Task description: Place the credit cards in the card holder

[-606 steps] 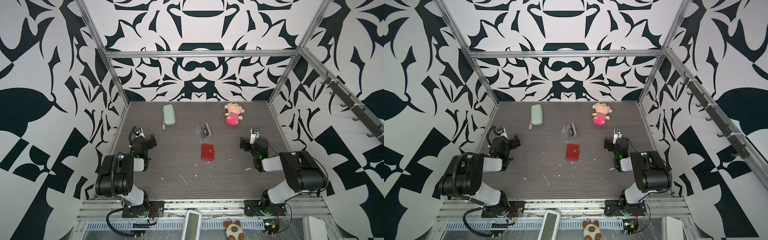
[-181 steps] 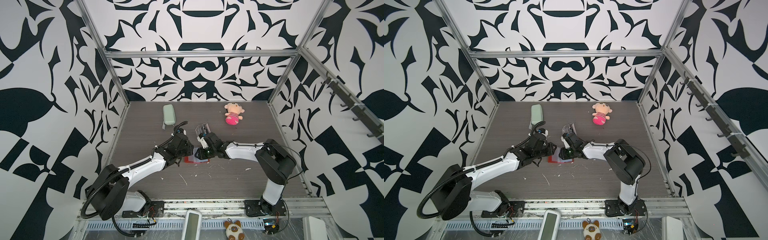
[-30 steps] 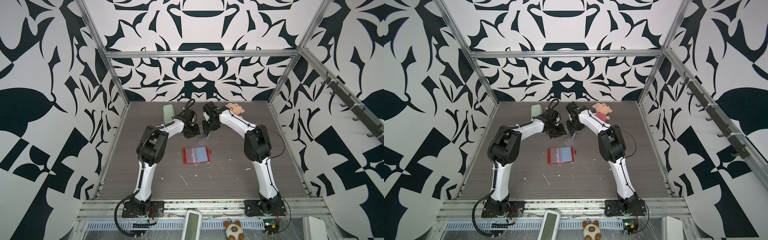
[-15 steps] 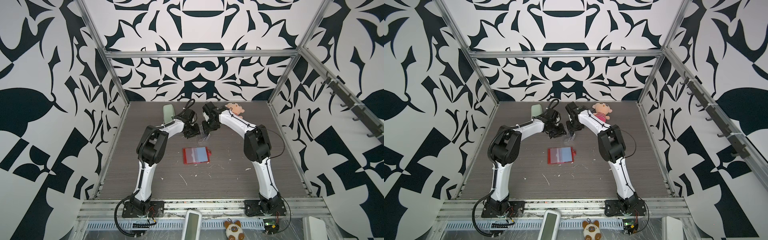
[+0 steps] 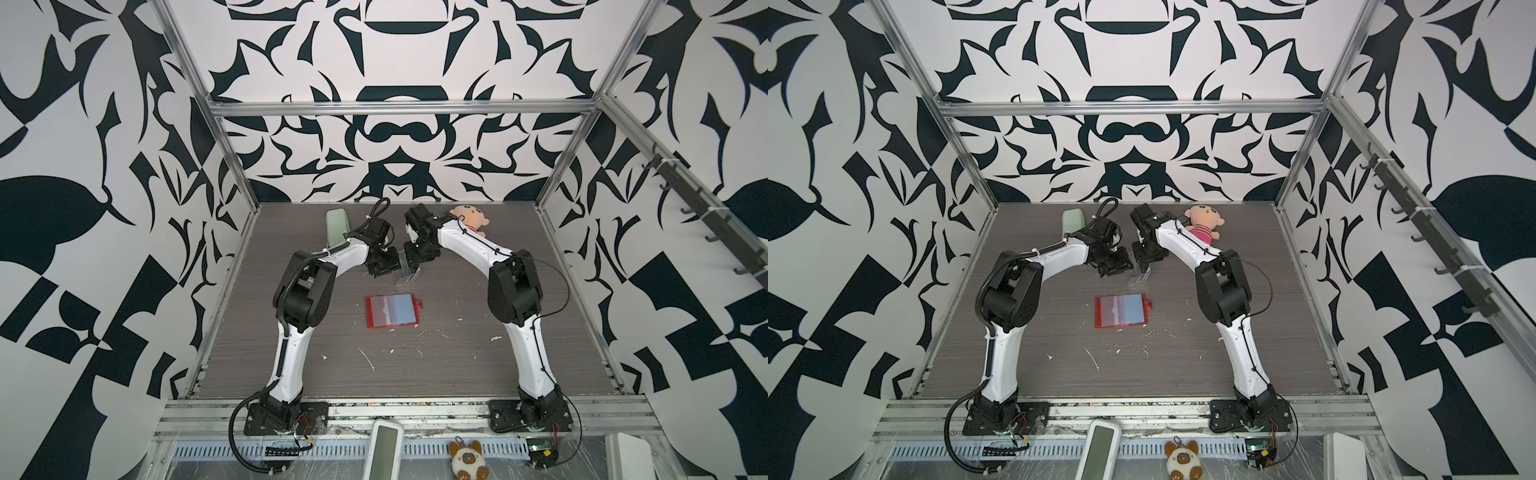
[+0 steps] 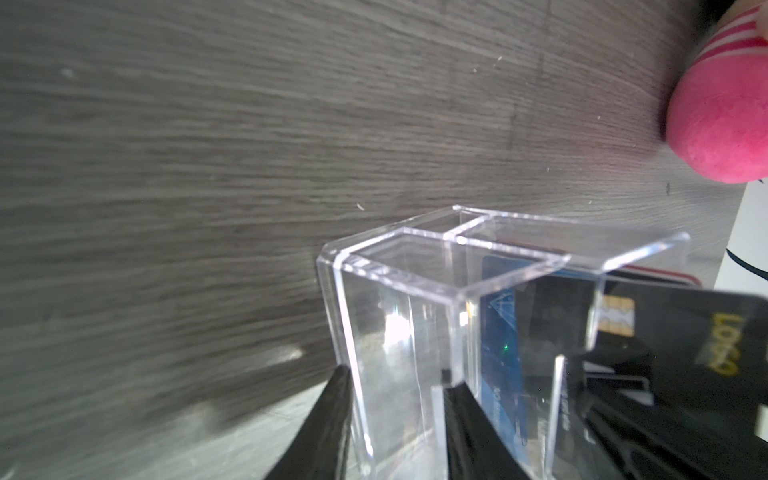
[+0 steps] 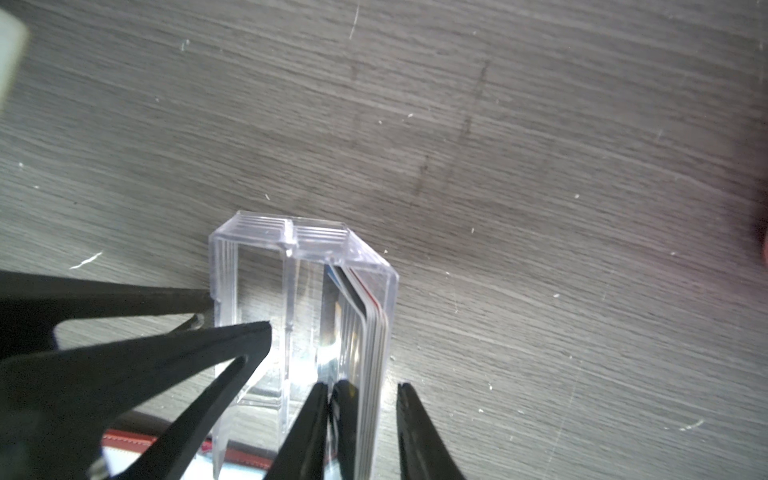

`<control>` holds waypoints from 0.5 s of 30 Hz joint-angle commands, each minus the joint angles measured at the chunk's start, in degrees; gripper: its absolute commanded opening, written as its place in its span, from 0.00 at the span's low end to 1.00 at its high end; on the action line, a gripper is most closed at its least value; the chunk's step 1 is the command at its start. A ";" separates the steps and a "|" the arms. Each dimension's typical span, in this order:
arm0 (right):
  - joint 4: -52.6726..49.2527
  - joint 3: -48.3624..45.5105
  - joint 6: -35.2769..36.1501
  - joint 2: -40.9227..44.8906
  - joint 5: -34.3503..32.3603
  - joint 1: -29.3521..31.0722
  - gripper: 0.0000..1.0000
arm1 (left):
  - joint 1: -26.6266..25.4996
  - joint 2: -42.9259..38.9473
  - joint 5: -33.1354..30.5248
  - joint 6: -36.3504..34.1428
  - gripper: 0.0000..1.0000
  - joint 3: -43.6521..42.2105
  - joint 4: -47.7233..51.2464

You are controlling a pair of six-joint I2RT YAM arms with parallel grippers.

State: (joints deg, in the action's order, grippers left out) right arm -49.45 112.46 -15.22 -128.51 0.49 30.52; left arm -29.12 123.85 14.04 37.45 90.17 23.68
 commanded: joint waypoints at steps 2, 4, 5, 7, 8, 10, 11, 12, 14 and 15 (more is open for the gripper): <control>-1.15 1.27 0.35 5.36 -1.68 0.16 0.30 | 0.38 2.97 -2.04 -0.54 0.38 0.56 4.15; -1.04 0.98 0.33 5.66 -1.64 0.22 0.29 | 0.38 3.02 -2.00 -0.54 0.38 0.59 4.19; -1.00 0.95 0.28 5.85 -1.62 0.23 0.29 | 0.38 3.06 -1.98 -0.54 0.38 0.61 4.19; -0.91 0.91 0.29 6.06 -1.64 0.17 0.28 | 0.38 3.04 -2.00 -0.54 0.38 0.59 4.22; -0.87 0.86 0.28 6.17 -1.59 0.20 0.28 | 0.38 3.04 -2.00 -0.54 0.38 0.62 4.22; -0.78 0.67 0.24 6.41 -1.48 0.18 0.28 | 0.38 3.06 -1.98 -0.54 0.38 0.61 4.19; -0.90 0.63 0.19 6.43 -1.38 0.24 0.27 | 0.38 3.03 -2.00 -0.54 0.38 0.54 4.26; -0.88 0.60 0.23 6.50 -1.22 0.16 0.24 | 0.38 3.02 -2.00 -0.54 0.38 0.70 4.27; -0.82 0.43 0.20 6.73 -1.26 0.18 0.19 | 0.38 3.05 -1.91 -0.54 0.38 0.59 4.22; -0.70 0.25 0.23 6.86 -1.19 0.16 0.16 | 0.38 3.02 -1.94 -0.54 0.38 0.62 4.19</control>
State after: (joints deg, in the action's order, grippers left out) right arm -49.52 112.44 -14.87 -124.51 -0.08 30.57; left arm -29.12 124.16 14.04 37.47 90.85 24.43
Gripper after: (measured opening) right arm 0.170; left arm 0.378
